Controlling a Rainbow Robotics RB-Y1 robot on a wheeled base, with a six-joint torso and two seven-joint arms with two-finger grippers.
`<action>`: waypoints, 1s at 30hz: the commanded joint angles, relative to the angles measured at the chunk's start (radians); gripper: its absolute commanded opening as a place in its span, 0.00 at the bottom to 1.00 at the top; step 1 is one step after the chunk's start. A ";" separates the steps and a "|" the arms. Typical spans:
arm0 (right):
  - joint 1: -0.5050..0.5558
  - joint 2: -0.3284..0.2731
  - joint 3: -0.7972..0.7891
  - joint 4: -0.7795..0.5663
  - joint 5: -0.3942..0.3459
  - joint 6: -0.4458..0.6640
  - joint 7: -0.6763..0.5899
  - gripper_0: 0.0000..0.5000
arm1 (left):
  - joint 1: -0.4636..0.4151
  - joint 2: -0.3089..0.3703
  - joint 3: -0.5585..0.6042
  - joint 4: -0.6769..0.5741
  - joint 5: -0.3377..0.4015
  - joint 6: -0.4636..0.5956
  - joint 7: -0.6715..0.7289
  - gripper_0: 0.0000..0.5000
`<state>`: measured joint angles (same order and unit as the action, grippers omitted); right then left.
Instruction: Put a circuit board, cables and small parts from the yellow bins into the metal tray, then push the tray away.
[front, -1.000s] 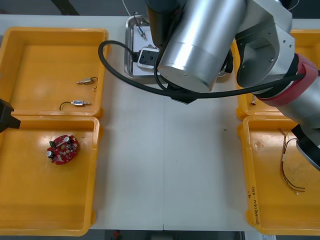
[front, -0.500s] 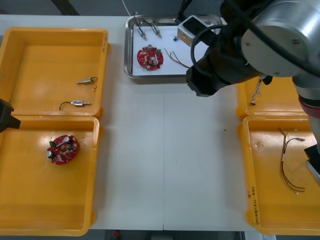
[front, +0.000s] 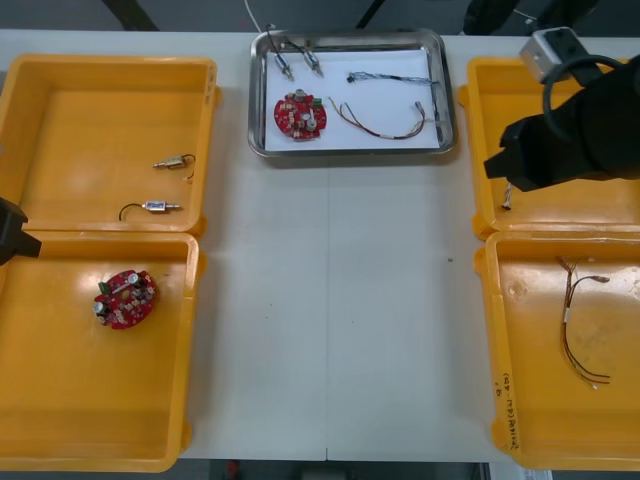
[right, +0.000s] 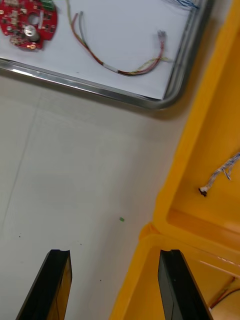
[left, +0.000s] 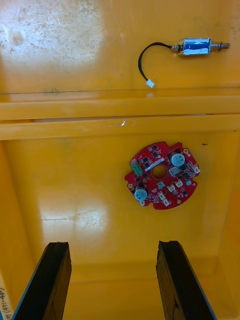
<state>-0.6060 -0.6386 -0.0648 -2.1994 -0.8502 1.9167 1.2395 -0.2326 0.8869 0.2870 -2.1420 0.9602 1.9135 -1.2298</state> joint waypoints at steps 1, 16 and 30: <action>0.117 -0.076 -0.158 -0.043 -0.059 0.003 -0.037 1.00 | 0.016 0.046 0.027 -0.029 0.008 0.006 -0.028 1.00; 0.416 -0.138 -0.389 -0.109 -0.076 0.003 -0.026 1.00 | 0.016 0.046 0.027 -0.029 0.008 0.006 -0.028 1.00; 0.574 -0.135 -0.434 -0.109 -0.035 0.003 -0.011 1.00 | 0.016 0.046 0.027 -0.029 0.008 0.006 -0.028 1.00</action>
<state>-0.0701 -0.7427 -0.4692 -2.2787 -0.9091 1.9169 1.2391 -0.2326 0.8869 0.2870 -2.1426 0.9603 1.9135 -1.2298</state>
